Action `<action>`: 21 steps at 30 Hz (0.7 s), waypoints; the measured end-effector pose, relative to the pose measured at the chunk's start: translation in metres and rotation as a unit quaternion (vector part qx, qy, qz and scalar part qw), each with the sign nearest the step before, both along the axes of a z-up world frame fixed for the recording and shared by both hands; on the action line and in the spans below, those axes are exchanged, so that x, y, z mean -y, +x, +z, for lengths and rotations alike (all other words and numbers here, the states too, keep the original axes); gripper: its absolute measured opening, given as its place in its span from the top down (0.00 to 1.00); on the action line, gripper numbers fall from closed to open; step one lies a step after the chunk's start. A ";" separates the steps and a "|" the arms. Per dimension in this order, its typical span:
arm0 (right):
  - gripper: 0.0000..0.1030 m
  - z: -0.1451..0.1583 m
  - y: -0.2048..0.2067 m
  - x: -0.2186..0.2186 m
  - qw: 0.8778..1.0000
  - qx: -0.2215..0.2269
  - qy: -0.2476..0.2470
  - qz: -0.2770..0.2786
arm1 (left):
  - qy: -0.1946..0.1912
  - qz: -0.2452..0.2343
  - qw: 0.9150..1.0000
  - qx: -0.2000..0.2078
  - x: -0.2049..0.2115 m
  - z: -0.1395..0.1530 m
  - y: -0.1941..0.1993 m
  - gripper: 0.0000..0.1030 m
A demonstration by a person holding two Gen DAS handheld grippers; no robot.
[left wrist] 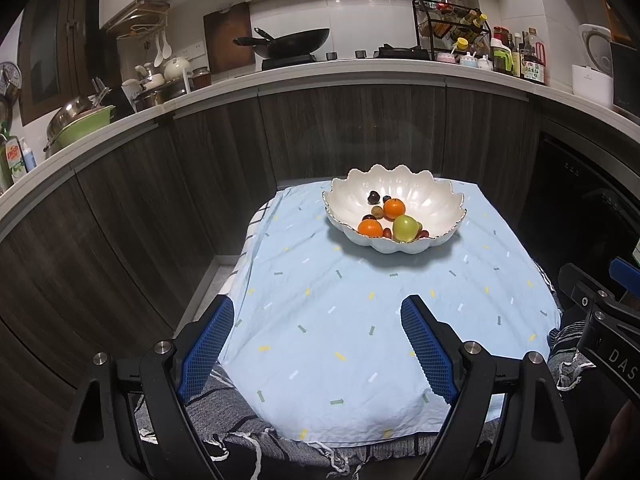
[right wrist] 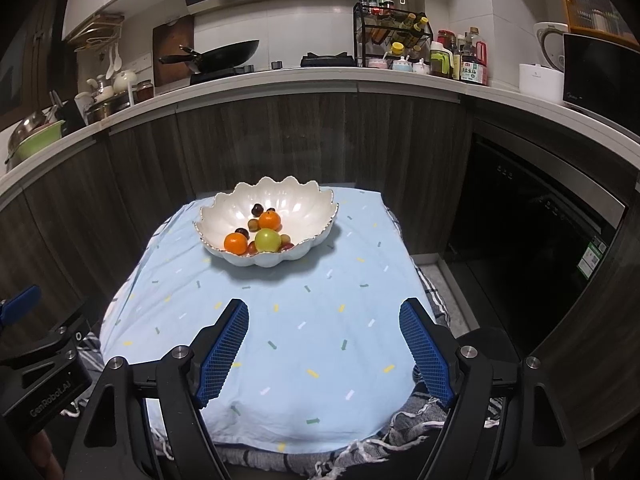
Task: Organize fruits
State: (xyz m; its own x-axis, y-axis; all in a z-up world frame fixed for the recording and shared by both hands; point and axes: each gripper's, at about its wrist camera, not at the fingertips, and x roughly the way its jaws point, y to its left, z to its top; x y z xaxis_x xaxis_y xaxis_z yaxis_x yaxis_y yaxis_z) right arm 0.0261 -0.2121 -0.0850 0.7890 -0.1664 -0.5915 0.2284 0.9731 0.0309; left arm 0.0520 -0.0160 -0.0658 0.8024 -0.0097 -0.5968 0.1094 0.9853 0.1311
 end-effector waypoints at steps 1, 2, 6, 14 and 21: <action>0.24 0.000 0.000 0.000 1.000 0.000 0.000 0.000 | 0.000 0.000 1.000 0.000 0.000 0.000 0.000 0.17; 0.24 0.000 0.000 0.000 1.000 0.000 0.000 0.000 | 0.000 0.000 1.000 0.000 0.000 0.000 0.000 0.17; 0.24 0.000 0.000 0.000 1.000 0.000 0.000 0.000 | 0.000 -0.003 1.000 -0.003 0.002 0.000 0.002 0.17; 0.24 0.000 0.000 0.000 1.000 -0.002 0.001 -0.001 | 0.001 -0.006 1.000 -0.009 0.002 -0.003 0.004 0.17; 0.24 0.000 0.003 0.001 1.000 -0.004 0.004 -0.002 | 0.002 -0.006 1.000 -0.011 0.003 -0.003 0.006 0.17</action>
State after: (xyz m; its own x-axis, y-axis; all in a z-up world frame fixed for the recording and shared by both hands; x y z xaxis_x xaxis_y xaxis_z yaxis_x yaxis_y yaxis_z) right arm 0.0287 -0.2129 -0.0853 0.7834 -0.1644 -0.5994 0.2317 0.9721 0.0362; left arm 0.0575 -0.0186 -0.0693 0.7888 -0.0170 -0.6144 0.1251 0.9831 0.1334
